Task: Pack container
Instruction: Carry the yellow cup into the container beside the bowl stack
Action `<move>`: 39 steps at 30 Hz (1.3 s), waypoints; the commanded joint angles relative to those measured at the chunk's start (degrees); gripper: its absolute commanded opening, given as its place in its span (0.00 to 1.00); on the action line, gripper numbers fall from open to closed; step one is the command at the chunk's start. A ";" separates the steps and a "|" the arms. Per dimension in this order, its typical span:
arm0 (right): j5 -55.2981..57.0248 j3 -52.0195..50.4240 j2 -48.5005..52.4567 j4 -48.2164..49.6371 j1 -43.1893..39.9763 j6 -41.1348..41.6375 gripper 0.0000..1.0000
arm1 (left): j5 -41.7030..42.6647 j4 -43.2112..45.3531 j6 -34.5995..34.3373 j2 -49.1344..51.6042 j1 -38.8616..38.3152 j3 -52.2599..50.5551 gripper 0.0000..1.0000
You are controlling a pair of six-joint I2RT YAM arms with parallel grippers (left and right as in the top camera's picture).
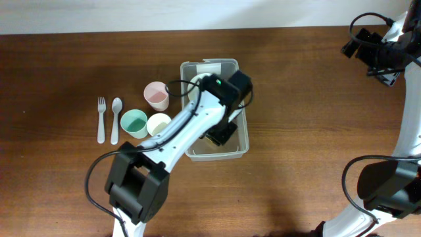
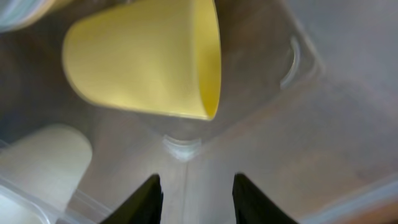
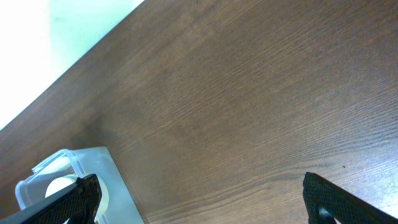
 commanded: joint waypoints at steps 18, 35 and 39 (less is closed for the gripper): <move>0.09 0.11 0.13 -0.02 0.00 0.31 0.99 | -5.22 13.79 -5.55 1.40 -0.04 -2.54 0.50; 0.09 0.11 0.13 -0.02 0.00 0.31 0.99 | -11.50 8.20 -5.46 3.15 -0.07 -2.54 0.49; 0.09 0.11 0.13 -0.02 0.00 0.31 0.99 | -11.61 7.02 -4.20 3.74 -0.07 -2.54 0.49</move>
